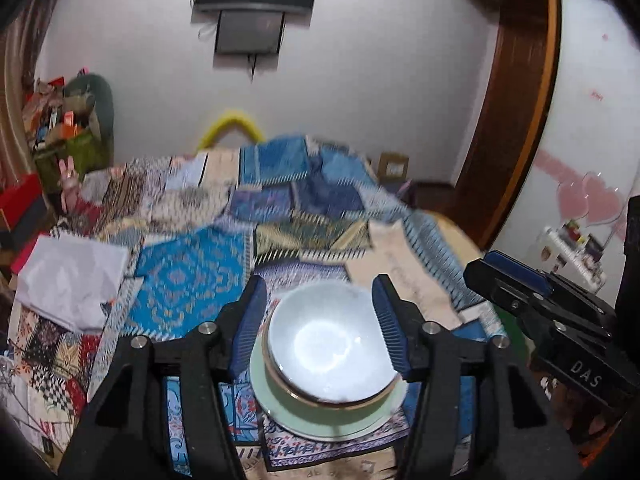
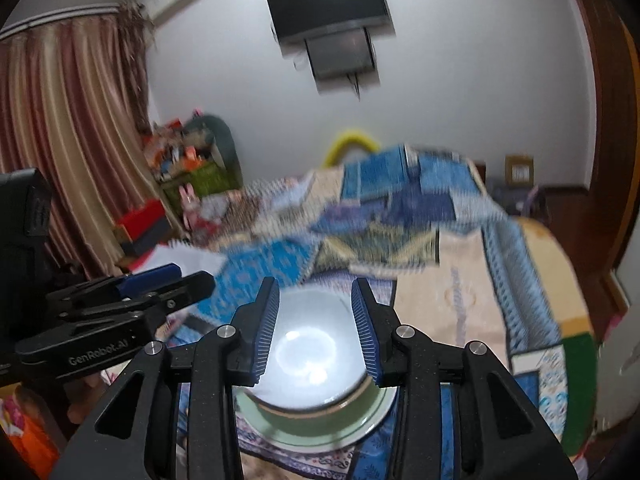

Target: Organize plates and bowls

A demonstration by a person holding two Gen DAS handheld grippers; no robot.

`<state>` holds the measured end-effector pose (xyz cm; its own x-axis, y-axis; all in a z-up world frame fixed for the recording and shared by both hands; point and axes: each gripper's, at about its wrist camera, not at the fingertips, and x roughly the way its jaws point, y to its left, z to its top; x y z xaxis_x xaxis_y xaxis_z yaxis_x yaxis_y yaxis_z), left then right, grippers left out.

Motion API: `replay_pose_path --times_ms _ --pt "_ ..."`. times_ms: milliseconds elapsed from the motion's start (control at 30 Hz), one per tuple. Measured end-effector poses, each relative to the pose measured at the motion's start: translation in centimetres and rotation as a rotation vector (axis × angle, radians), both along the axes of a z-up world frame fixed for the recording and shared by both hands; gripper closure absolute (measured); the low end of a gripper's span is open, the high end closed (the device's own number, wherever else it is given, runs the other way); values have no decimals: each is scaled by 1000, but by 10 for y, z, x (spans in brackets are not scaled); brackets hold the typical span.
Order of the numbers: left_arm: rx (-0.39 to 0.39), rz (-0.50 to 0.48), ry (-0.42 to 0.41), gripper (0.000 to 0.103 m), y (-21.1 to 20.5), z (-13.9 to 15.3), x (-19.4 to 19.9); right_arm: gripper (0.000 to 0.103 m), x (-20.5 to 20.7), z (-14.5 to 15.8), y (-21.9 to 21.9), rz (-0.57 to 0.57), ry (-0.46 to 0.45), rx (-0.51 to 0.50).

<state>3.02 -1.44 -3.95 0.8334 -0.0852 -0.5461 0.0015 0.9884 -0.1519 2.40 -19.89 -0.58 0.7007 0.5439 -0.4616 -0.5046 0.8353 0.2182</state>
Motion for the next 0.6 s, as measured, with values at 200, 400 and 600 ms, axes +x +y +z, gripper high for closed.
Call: replay_pose_path --times_ms 200,400,600 --pt "5 21 -133 22 -1 32 -29 56 -26 30 -10 -2 -113 46" --pt "48 44 -246 2 -5 53 -54 36 -40 43 -12 -7 -185 63" --pt "39 53 -275 0 -2 62 -64 20 -43 46 -13 -18 -214 86"
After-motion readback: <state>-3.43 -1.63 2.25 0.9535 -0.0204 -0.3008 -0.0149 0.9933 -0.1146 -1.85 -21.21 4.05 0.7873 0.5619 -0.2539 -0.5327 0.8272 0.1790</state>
